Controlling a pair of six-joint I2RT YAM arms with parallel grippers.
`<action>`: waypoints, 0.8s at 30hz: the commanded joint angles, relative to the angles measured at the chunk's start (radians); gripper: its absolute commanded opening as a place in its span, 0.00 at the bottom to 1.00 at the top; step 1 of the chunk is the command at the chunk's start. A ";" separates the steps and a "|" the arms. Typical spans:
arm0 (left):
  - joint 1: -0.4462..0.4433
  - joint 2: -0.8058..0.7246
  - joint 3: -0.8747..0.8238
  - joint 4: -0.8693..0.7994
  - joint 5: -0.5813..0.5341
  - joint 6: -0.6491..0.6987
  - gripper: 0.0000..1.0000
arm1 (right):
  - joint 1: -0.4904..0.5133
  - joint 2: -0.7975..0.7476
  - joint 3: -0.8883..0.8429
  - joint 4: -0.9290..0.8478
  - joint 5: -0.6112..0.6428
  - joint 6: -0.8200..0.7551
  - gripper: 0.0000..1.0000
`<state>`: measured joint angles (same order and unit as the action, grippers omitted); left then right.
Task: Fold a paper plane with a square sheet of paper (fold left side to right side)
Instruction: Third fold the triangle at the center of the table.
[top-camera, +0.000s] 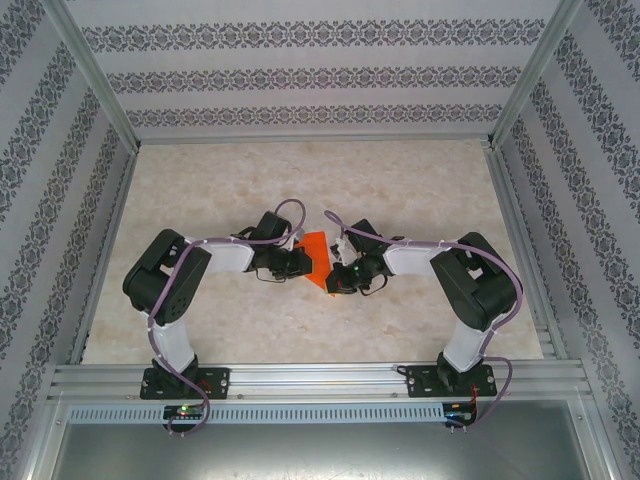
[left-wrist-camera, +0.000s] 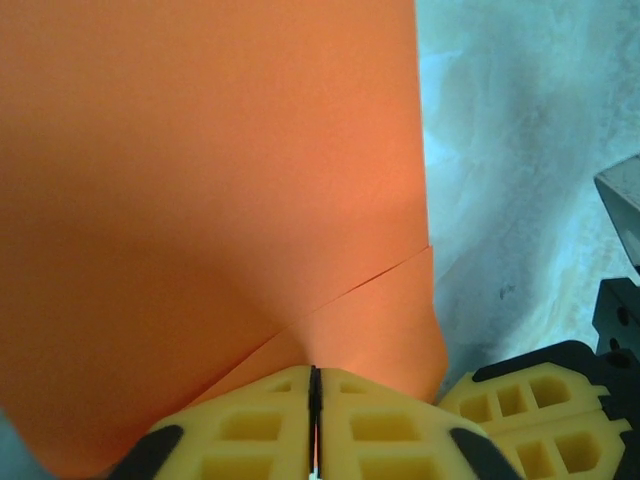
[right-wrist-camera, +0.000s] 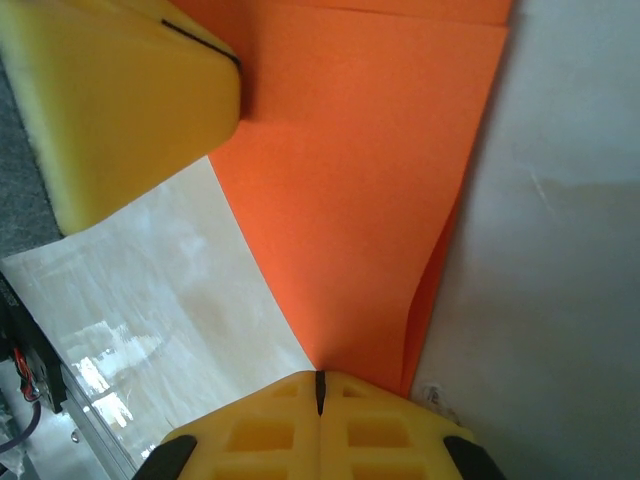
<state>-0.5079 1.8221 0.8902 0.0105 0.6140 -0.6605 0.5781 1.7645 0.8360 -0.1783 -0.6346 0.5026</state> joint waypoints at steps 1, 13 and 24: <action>-0.008 -0.076 0.011 -0.057 -0.051 0.026 0.21 | -0.014 0.042 -0.031 -0.042 0.088 0.011 0.00; -0.083 -0.199 -0.107 0.064 -0.004 -0.052 0.08 | -0.020 0.060 -0.036 -0.035 0.075 0.000 0.00; -0.138 -0.093 -0.095 0.160 -0.030 -0.087 0.03 | -0.020 0.057 -0.031 -0.049 0.072 -0.010 0.00</action>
<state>-0.6296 1.7004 0.7872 0.1207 0.5941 -0.7315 0.5663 1.7741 0.8349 -0.1726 -0.6567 0.5018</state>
